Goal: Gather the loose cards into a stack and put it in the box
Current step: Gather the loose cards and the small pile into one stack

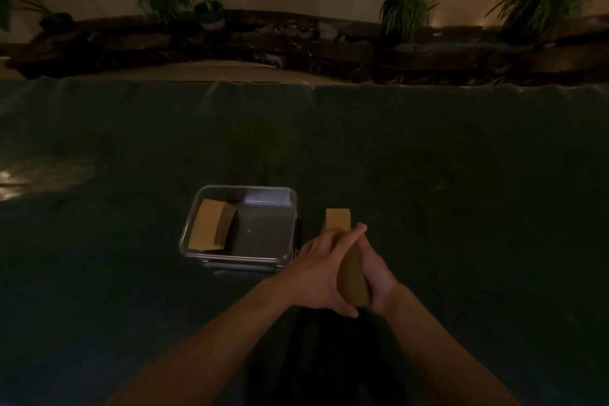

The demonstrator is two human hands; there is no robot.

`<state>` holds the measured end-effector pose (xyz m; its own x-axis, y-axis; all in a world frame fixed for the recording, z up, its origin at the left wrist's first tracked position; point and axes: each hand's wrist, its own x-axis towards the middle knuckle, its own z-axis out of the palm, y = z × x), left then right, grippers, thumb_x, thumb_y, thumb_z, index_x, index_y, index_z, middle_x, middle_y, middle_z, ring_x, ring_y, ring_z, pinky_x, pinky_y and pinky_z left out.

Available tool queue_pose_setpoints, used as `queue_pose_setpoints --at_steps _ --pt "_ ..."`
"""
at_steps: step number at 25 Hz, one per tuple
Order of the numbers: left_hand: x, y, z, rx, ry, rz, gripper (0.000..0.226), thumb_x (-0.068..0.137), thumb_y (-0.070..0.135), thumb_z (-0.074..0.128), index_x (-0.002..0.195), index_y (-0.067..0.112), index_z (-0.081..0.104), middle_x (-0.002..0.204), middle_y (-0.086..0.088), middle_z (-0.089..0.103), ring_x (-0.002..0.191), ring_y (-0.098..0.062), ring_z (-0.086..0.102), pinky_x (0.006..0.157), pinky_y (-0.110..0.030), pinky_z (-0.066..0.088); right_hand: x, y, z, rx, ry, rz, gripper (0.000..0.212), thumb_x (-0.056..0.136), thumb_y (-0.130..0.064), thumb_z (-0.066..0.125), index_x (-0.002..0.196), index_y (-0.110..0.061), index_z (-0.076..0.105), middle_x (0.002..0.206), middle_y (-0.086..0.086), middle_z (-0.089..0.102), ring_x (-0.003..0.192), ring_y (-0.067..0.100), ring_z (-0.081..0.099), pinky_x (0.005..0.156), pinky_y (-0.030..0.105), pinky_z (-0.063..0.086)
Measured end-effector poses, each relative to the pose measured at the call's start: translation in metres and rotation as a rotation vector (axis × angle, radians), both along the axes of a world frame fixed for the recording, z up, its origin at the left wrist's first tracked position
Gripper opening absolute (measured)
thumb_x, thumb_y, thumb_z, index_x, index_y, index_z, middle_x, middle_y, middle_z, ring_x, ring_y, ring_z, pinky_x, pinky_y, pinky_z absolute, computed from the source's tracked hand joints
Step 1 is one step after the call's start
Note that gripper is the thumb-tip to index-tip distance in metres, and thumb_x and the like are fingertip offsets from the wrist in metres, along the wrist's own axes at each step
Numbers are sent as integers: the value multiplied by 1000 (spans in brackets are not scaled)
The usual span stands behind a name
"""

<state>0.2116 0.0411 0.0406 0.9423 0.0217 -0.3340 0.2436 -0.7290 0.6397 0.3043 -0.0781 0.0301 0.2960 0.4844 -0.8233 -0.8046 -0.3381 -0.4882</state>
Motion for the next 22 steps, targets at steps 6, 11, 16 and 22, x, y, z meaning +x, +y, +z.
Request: queue_pose_setpoints --at_steps 6,11,16,22 --pt "13 10 -9 55 10 -126 132 56 51 84 142 62 -16 156 10 6 143 -35 15 108 -60 23 7 10 -10 -44 21 -65 46 80 -78 45 96 -38 61 105 16 66 97 34 64 68 45 55" --pt "26 27 -19 76 -43 -150 129 56 53 81 144 61 -12 150 14 9 138 -32 20 105 -56 24 15 23 -17 10 47 -131 52 80 -78 45 93 -33 69 92 16 78 86 34 73 65 44 61" --pt "46 54 -34 241 -70 -136 130 52 58 77 142 60 -17 148 5 12 137 -35 21 107 -55 22 29 35 -29 -101 -290 7 17 91 -49 57 100 -35 62 112 4 64 99 22 64 76 39 54" --pt "67 62 -51 113 10 -29 133 48 69 77 141 63 -18 158 10 -4 145 -31 4 110 -58 15 49 33 -45 -172 -514 76 7 92 -33 63 93 -29 68 96 1 73 82 16 70 58 27 53"
